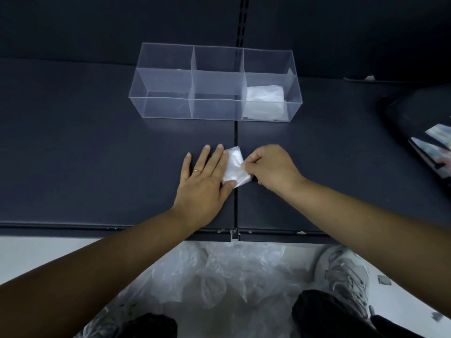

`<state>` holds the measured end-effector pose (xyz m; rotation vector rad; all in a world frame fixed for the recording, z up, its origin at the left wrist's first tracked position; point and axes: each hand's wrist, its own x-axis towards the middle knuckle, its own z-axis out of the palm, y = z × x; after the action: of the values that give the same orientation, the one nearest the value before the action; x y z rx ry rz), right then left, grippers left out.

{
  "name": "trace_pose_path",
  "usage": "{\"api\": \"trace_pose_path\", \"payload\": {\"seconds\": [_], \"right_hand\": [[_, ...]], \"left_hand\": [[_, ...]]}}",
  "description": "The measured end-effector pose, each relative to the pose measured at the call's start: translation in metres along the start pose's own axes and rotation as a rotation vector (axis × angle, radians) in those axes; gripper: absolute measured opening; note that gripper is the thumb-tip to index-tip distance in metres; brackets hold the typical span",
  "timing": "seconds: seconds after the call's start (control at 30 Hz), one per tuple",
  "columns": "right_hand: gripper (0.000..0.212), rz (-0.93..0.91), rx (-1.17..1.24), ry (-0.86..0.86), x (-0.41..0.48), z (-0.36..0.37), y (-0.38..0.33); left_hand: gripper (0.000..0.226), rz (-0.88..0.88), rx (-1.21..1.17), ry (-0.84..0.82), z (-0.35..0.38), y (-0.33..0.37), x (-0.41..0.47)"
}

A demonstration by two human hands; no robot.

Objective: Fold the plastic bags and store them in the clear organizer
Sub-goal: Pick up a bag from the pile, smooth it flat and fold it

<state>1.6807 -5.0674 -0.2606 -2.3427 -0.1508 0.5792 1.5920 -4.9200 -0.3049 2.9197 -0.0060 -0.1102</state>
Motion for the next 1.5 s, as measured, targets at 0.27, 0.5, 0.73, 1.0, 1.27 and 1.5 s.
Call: {"api": "trace_pose_path", "payload": {"seconds": [0.27,0.5,0.73,1.0,1.27,1.5], "right_hand": [[0.038,-0.280,-0.415,0.270,-0.022,0.023,0.030],[0.018,-0.241,-0.303,0.309,-0.027,0.020,0.036],[0.018,-0.193,-0.090,0.178,-0.018,0.017,0.009],[0.032,-0.411,-0.037,-0.150,-0.034,-0.020,0.000],[0.033,-0.466,0.043,-0.215,-0.048,-0.051,-0.011],[0.012,-0.331,0.260,0.007,0.004,-0.086,-0.021]], "left_hand": [[0.089,-0.036,0.049,-0.059,-0.001,-0.008,0.007],[0.101,-0.131,0.086,-0.070,-0.003,-0.003,0.006],[0.091,-0.298,-0.090,-0.063,-0.005,0.025,-0.013],[0.116,-0.070,-0.603,0.174,-0.059,0.028,-0.020],[0.008,0.137,-0.655,-0.063,-0.084,0.011,0.000],[0.011,-0.228,-0.987,0.149,-0.079,-0.003,0.005]]}}
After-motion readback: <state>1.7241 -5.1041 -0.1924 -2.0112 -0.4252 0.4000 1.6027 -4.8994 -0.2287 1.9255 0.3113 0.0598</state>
